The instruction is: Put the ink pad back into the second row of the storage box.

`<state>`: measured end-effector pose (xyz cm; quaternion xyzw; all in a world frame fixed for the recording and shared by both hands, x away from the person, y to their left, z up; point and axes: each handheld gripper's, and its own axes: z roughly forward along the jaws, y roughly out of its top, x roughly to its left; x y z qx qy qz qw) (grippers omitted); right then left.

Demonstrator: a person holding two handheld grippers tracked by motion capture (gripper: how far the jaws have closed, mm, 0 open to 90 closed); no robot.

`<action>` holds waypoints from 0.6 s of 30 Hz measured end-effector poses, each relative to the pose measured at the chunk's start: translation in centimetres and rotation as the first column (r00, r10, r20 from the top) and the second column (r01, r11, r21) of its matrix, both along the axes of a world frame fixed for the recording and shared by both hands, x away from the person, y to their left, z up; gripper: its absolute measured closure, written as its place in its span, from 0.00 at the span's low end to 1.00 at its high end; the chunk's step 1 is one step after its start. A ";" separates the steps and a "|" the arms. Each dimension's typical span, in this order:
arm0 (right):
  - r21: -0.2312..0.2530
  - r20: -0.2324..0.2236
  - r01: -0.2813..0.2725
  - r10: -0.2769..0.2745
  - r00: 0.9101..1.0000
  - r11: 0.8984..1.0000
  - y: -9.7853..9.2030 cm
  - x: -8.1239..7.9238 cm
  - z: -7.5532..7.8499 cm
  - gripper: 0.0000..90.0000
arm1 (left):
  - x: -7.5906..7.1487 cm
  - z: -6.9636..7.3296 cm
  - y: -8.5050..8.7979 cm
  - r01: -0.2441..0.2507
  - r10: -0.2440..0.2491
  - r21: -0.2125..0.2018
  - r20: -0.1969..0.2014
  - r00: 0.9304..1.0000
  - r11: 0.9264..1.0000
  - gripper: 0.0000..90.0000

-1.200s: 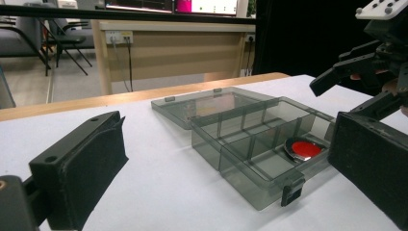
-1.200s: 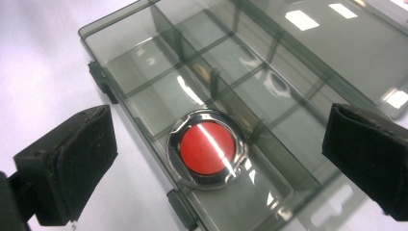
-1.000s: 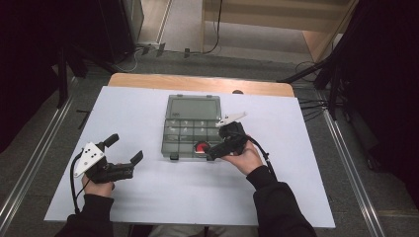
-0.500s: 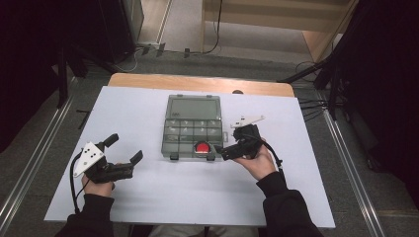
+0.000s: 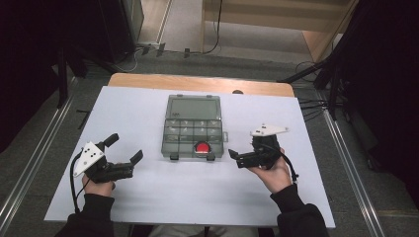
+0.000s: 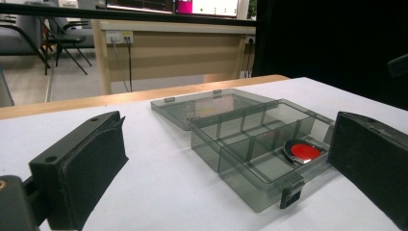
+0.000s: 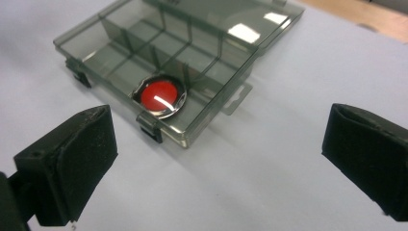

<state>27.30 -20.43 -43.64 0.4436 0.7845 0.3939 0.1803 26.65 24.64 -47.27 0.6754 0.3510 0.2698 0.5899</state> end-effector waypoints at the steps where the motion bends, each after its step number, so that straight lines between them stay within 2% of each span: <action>1: 0.011 -0.001 0.011 -0.011 1.000 1.000 -0.4 -0.3 -0.1 0.00 | 0.0 0.0 0.0 0.000 0.000 -0.001 0.001 1.000 1.000 0.00; 4: 0.064 0.031 0.034 -0.036 0.999 0.997 -1.5 -1.0 -0.3 0.00 | 0.0 0.0 0.0 0.000 0.000 0.002 -0.001 1.000 1.000 0.00; 8: 0.106 0.078 0.044 -0.052 0.996 0.993 -2.9 -2.0 -1.0 0.00 | 0.0 0.0 0.0 0.002 -0.002 0.005 -0.001 1.000 1.000 0.00; 10: 0.134 0.086 0.045 -0.057 0.995 0.990 -3.5 -2.4 -1.4 0.00 | 0.0 -0.1 0.0 0.002 -0.002 0.003 -0.002 1.000 1.000 0.00; 12: 0.165 0.124 0.054 -0.075 0.989 0.985 -4.0 -2.9 -2.0 0.00 | 0.0 0.0 0.0 0.002 -0.002 0.004 -0.002 1.000 1.000 0.00; 16: 0.154 0.161 0.073 -0.097 0.982 0.985 -4.7 -3.6 -2.9 0.00 | 0.0 0.0 0.0 0.000 0.000 0.003 -0.002 1.000 1.000 0.00; 17: 0.171 0.183 0.082 -0.114 0.976 0.982 -5.1 -3.9 -3.1 0.00 | 0.0 0.0 0.0 0.000 0.000 0.002 -0.002 1.000 1.000 0.00; 18: 0.171 0.183 0.082 -0.114 0.976 0.982 -5.1 -3.9 -3.1 0.00 | 0.0 0.0 0.0 0.000 0.000 0.002 -0.002 1.000 1.000 0.00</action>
